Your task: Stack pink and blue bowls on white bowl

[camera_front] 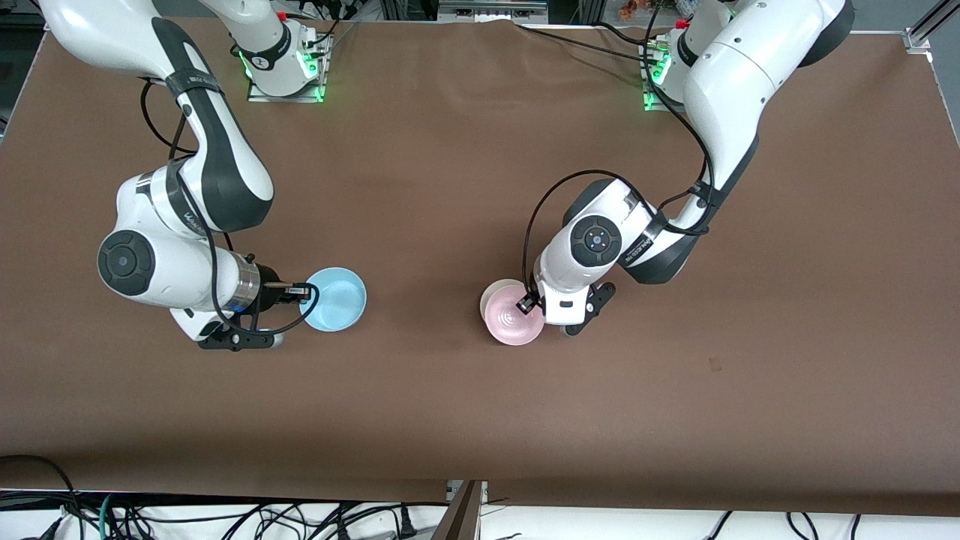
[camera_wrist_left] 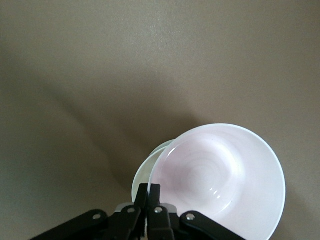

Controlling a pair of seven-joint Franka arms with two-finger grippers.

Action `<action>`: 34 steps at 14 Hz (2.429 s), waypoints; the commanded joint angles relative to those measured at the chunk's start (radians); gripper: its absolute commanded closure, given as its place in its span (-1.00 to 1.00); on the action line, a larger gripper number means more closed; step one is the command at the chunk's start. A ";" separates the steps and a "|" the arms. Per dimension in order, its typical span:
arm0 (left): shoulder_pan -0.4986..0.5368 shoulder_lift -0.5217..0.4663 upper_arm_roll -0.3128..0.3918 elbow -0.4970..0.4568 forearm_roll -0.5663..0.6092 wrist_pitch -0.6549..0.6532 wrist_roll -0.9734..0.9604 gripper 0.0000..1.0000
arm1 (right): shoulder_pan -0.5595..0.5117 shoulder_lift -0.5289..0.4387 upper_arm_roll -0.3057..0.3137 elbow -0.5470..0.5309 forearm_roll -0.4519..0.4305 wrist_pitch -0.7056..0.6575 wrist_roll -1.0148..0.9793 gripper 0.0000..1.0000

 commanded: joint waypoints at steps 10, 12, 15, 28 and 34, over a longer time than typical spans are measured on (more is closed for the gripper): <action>-0.069 0.021 0.037 0.022 0.100 0.004 -0.016 1.00 | -0.001 -0.002 0.002 0.011 0.005 -0.017 0.011 1.00; -0.067 0.015 0.035 0.030 0.097 -0.002 -0.016 1.00 | -0.001 -0.002 0.002 0.011 0.004 -0.017 0.011 1.00; -0.056 0.009 0.033 0.030 0.088 -0.003 -0.011 1.00 | -0.001 -0.002 0.002 0.011 0.004 -0.017 0.011 1.00; -0.009 0.021 0.035 0.032 0.089 -0.002 0.001 -0.16 | 0.019 -0.002 0.002 0.011 0.007 -0.016 0.020 1.00; 0.006 0.042 0.037 0.026 0.100 0.003 0.071 -0.18 | 0.120 0.024 0.002 0.033 0.007 0.047 0.244 1.00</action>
